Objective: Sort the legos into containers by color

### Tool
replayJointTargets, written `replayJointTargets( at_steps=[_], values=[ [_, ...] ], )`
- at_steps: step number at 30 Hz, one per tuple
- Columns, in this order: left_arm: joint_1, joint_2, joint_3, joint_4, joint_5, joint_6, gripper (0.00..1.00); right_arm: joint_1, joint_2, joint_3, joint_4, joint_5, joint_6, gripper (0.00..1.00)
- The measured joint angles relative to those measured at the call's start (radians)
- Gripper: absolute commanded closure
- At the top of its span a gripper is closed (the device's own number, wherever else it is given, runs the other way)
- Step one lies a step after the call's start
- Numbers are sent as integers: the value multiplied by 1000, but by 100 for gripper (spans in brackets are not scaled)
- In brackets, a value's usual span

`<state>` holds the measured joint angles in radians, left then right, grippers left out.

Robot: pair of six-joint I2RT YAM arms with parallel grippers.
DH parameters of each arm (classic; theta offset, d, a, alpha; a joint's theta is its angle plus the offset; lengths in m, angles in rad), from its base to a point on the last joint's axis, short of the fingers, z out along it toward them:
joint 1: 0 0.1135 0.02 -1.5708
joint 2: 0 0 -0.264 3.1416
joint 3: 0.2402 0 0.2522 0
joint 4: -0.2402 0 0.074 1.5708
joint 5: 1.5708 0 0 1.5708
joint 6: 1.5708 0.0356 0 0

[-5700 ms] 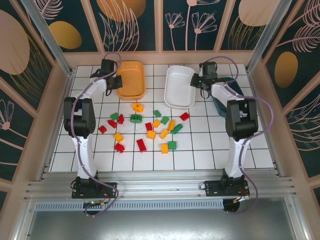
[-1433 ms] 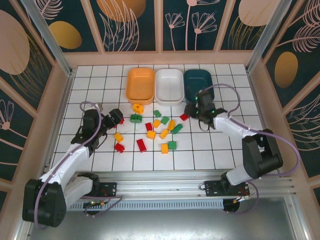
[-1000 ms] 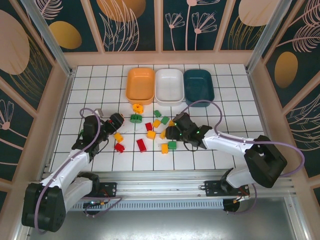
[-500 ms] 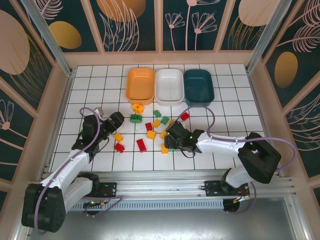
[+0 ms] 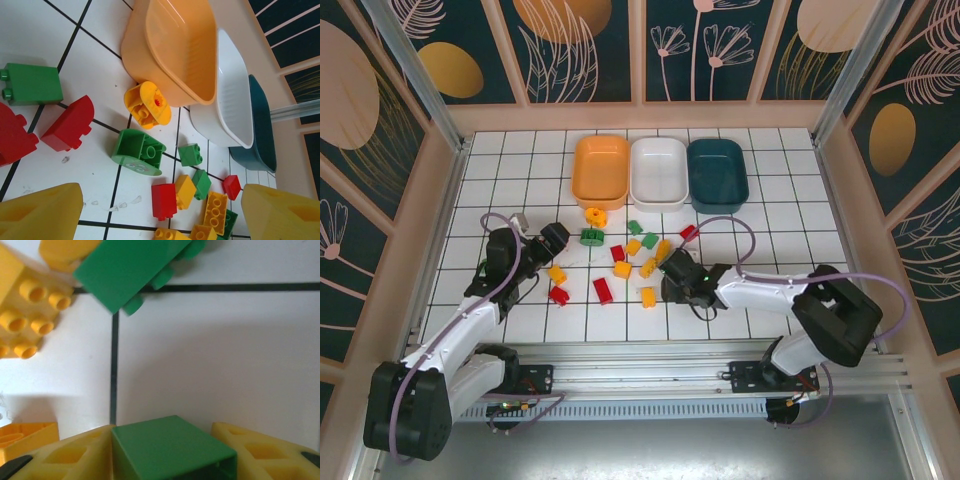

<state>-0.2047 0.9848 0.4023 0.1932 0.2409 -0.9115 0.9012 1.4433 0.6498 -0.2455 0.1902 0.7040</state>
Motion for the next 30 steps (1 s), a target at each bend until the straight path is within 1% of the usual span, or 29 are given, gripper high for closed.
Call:
replayJointTargets(
  at_steps=[1, 5, 7, 13, 16, 19, 21, 23, 25, 27, 30],
  values=[
    [-2, 4, 3, 5, 2, 0, 17, -10, -15, -6, -3, 1, -10, 52],
    [-12, 22, 11, 15, 10, 0, 18, -31, -29, -10, -5, 0, -43, 69],
    [-15, 29, 16, 16, 13, 0, 18, -35, -30, -11, -2, 0, -51, 73],
    [-24, 32, 53, 16, 14, 0, 19, -40, -58, -1, -18, 11, -74, 76],
    [-59, 48, 88, 12, 10, 5, 19, -85, -84, 52, -36, 25, -110, 76],
    [-158, 107, 161, -12, -20, 30, 21, -193, -94, 148, -25, 45, -176, 76],
    [-246, 167, 229, -36, -49, 54, 23, -290, -89, 217, 8, 48, -219, 76],
    [-354, 255, 314, -73, -91, 87, 23, -417, -46, 299, 58, 41, -262, 76],
    [-442, 328, 379, -109, -130, 111, 22, -521, 45, 391, 103, 29, -297, 76],
    [-528, 389, 428, -147, -169, 130, 22, -598, 162, 482, 132, 11, -327, 76],
    [-628, 459, 478, -203, -213, 142, 23, -669, 371, 637, 133, -22, -370, 74]
  ],
)
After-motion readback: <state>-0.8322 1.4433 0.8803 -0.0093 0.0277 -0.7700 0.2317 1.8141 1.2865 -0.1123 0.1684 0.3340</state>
